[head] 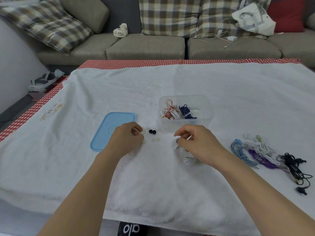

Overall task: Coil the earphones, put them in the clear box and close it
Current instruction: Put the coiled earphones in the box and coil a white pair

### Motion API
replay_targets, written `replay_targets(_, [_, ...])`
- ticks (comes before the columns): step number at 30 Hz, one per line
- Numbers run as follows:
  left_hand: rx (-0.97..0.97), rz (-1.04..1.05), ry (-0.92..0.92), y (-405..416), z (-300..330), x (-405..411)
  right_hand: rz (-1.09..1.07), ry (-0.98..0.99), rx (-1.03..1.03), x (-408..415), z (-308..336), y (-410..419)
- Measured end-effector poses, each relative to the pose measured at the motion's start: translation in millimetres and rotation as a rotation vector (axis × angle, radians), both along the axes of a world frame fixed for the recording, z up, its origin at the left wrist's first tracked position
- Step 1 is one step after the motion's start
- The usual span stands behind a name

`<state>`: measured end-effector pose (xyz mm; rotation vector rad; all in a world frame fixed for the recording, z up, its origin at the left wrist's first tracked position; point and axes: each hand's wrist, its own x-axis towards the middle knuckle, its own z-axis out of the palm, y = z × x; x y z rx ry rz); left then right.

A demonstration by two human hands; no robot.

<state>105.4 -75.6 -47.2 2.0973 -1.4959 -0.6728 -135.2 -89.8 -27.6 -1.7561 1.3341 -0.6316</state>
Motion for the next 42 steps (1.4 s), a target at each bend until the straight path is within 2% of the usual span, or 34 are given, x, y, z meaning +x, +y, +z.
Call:
replay_targets(11, [-0.066, -0.027, -0.145, -2, -2, -3, -0.009, -0.017, 0.005, -3, 0, -1])
replay_targets(32, [-0.165, -0.031, -0.201, 8, 11, -2, -0.039, -0.099, 0.017, -11, 8, 0])
replay_targets(34, [-0.184, -0.067, -0.178, 12, 16, -9, -0.049, -0.125, 0.038, -10, 10, 1])
replay_targets(42, [-0.191, -0.224, 0.13, 18, 25, -50, -0.076, -0.288, 0.164, -10, 13, 2])
